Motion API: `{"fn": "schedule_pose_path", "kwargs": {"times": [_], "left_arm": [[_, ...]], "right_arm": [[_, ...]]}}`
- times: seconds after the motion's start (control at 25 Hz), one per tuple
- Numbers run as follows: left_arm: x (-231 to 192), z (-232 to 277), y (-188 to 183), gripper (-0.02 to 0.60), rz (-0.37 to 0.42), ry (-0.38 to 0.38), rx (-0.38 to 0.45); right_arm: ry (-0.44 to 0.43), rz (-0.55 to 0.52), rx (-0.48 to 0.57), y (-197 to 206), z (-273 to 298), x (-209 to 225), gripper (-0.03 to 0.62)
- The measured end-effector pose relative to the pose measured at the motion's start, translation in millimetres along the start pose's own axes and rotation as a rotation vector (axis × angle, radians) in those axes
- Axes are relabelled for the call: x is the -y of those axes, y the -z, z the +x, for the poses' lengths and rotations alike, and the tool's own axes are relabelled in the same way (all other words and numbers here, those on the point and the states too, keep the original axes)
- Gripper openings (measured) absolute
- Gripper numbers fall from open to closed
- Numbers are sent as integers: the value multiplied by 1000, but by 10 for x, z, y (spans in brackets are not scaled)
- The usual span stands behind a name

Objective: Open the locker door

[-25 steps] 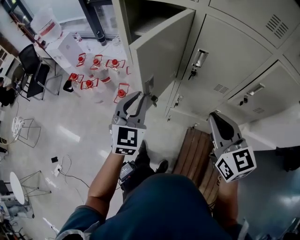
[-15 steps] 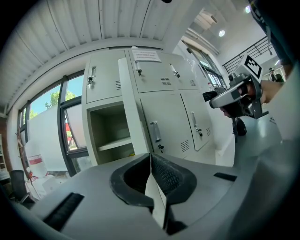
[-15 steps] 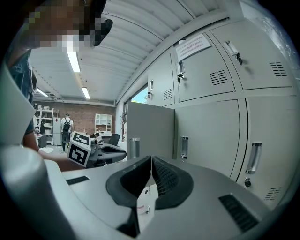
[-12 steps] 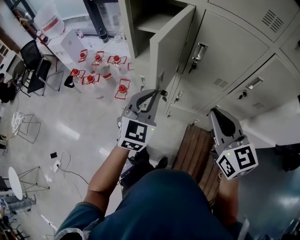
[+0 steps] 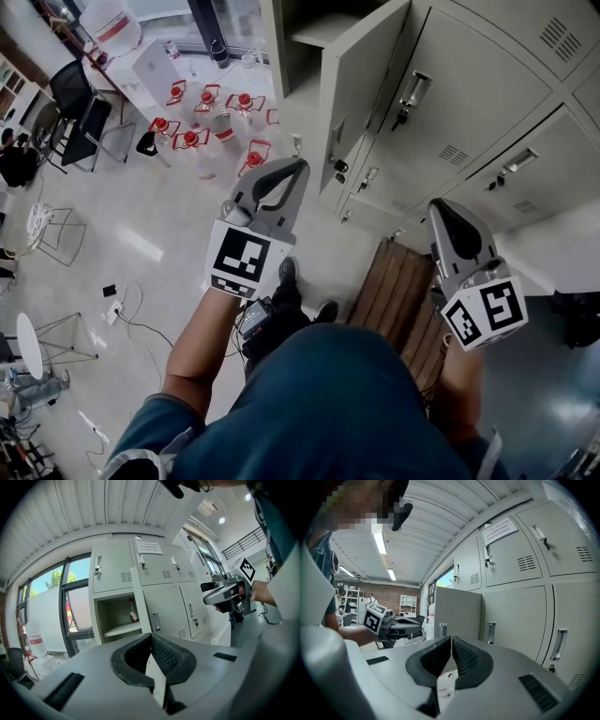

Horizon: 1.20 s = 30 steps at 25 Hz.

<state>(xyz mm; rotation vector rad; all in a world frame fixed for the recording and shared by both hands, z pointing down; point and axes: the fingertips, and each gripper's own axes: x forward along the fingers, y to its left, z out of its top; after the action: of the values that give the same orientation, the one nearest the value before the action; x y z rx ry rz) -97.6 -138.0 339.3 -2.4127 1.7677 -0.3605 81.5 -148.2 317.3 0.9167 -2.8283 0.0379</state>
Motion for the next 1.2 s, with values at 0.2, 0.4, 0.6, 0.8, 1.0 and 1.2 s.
{"fn": "schedule_pose_path", "kwargs": {"times": [0.2, 0.4, 0.6, 0.8, 1.0, 1.2], "left_arm": [[-150, -246, -222, 17, -21, -14, 19], [-233, -419, -375, 17, -41, -20, 22], [-271, -529, -468, 17, -34, -20, 19], [-305, -628, -525, 17, -30, -22, 18], [-322, -636, -464, 17, -35, -22, 3], [-347, -627, -398, 17, -42, -25, -8]], "right_arm": [[-32, -18, 11, -108, 60, -88, 37], [-62, -21, 20, -195, 112, -117, 37], [-76, -24, 25, -260, 145, -113, 37], [-82, -27, 23, -329, 192, -149, 37], [-87, -30, 21, -354, 242, -152, 37], [-93, -34, 17, -353, 276, -161, 37]]}}
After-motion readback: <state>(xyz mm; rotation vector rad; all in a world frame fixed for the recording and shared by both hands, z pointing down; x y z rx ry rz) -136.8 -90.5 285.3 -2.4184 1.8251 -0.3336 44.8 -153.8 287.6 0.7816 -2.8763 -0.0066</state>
